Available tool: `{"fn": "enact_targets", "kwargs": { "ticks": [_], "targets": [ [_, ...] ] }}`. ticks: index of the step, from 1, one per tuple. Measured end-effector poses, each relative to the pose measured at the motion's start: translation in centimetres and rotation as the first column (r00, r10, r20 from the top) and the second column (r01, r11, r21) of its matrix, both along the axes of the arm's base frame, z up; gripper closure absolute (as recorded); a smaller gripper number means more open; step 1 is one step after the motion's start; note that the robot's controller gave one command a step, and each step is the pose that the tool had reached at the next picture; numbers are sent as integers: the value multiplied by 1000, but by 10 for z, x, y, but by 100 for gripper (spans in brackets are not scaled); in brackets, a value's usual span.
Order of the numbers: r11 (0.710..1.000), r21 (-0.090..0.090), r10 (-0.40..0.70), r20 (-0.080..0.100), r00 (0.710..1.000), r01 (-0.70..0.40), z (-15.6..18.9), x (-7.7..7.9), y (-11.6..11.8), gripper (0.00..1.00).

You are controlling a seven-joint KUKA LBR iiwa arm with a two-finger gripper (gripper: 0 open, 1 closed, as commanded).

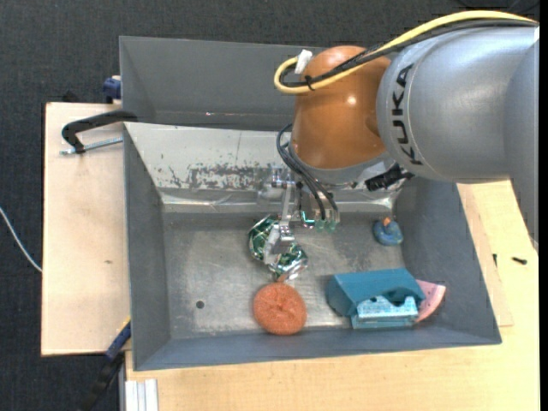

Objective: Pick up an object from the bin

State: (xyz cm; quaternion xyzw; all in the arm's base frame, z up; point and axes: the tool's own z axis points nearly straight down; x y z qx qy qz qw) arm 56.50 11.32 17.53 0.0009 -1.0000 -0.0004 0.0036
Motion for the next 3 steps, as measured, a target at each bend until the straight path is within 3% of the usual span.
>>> {"fn": "enact_targets", "kwargs": {
  "ticks": [1,3],
  "targets": [
    [1000,0,0,2,1000,0,2,0,0,0],
    [995,1,104,8,995,-104,32,-12,1,0]
  ]
}}
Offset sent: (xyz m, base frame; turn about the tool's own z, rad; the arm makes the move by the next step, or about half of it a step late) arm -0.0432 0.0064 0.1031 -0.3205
